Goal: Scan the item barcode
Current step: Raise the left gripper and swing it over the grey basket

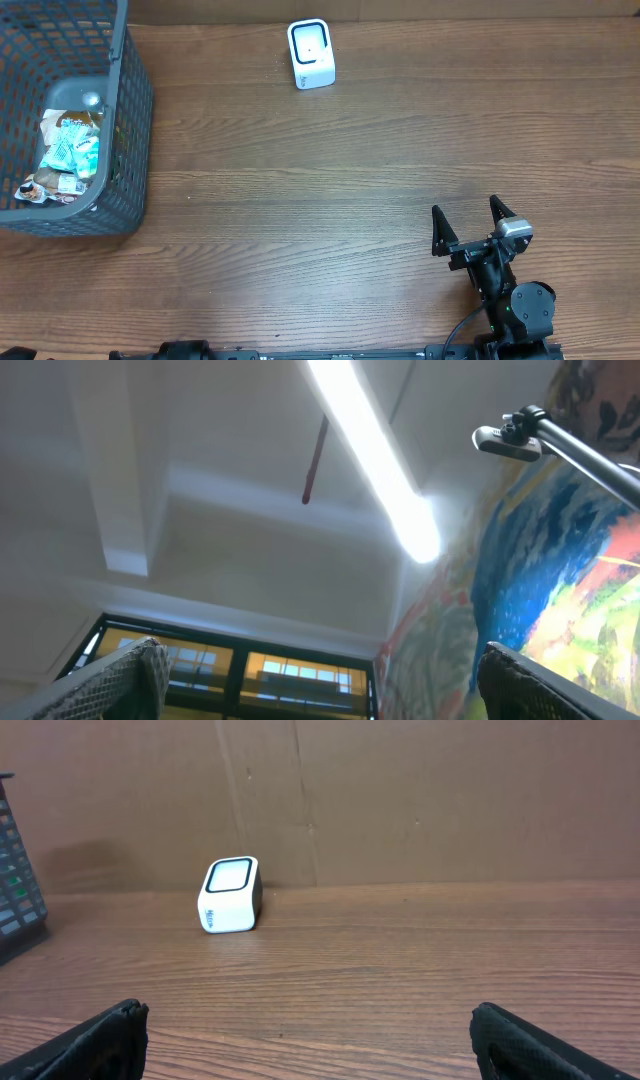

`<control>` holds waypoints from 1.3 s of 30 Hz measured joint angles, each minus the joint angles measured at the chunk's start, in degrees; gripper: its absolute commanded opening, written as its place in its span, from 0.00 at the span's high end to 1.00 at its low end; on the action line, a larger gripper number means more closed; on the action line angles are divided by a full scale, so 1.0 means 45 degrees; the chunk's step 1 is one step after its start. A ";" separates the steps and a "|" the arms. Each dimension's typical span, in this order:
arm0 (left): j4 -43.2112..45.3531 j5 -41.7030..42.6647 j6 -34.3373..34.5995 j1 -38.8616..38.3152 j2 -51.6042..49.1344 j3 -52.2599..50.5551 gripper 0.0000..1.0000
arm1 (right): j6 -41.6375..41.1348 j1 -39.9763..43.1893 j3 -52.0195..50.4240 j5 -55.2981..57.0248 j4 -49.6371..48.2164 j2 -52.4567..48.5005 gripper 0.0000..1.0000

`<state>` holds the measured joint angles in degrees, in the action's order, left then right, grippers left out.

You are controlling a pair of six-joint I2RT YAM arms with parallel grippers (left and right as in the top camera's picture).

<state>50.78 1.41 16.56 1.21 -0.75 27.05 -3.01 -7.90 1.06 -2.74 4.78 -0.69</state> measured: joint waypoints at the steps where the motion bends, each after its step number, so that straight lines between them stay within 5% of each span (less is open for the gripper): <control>1: -0.0019 0.0000 0.0000 0.0000 0.0000 0.0000 0.00 | 0.0005 0.0000 0.0000 0.0005 -0.0005 0.0000 0.00; 23: -0.0199 -0.0840 -0.0602 0.0000 -0.0049 0.0321 0.00 | 0.0005 0.0000 0.0000 0.0000 -0.0005 0.0000 0.00; 31: -0.3517 -0.1044 -0.2132 0.0000 -0.2550 0.3220 0.00 | 0.0005 0.0000 0.0000 0.0005 -0.0010 0.0000 0.00; 39: -0.9865 -0.1039 -0.2895 0.0000 -0.6683 0.8830 0.00 | -0.0005 0.0000 0.0000 0.0000 0.0000 0.0005 0.00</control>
<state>6.39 -3.27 3.53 1.21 -30.83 66.78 -3.03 -7.90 1.06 -2.74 4.78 -0.67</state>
